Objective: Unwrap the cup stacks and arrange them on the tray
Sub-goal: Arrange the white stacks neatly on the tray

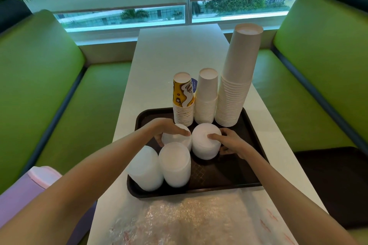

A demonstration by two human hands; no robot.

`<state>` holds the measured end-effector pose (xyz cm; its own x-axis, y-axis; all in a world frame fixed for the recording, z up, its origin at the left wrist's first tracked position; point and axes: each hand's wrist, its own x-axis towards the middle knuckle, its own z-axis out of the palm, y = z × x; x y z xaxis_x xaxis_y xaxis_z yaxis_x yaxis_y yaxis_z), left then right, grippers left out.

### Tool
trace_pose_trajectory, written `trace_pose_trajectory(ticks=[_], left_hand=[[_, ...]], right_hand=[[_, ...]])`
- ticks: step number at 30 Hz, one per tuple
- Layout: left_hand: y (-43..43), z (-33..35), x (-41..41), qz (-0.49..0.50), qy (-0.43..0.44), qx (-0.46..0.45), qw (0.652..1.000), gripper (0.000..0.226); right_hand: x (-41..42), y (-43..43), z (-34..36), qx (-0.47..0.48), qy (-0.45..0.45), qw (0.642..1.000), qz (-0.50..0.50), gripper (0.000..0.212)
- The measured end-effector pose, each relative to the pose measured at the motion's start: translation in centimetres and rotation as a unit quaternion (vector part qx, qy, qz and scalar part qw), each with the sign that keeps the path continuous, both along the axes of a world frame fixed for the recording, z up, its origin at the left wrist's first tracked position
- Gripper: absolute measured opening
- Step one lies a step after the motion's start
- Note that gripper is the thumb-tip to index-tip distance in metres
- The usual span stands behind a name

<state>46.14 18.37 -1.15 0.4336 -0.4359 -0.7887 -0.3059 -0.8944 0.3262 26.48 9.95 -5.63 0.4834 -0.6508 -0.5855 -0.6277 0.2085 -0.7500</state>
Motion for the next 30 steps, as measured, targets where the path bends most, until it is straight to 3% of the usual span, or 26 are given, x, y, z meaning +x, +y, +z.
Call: trace_pose_trajectory(ticks=[10, 17, 30], left_hand=[[1.3, -0.4, 3.0, -0.001, -0.045, -0.019, 0.999, 0.08], [3.3, -0.5, 5.1, 0.019, -0.031, -0.033, 0.999, 0.085], [7.4, -0.6, 8.0, 0.02, -0.02, -0.042, 0.999, 0.075]], right_hand=[[2.6, 0.5, 0.0, 0.021, -0.017, 0.999, 0.019, 0.062], [4.2, 0.9, 0.2, 0.024, -0.005, 0.997, 0.074, 0.063], [7.4, 2.2, 0.0, 0.036, -0.008, 0.993, 0.115, 0.052]])
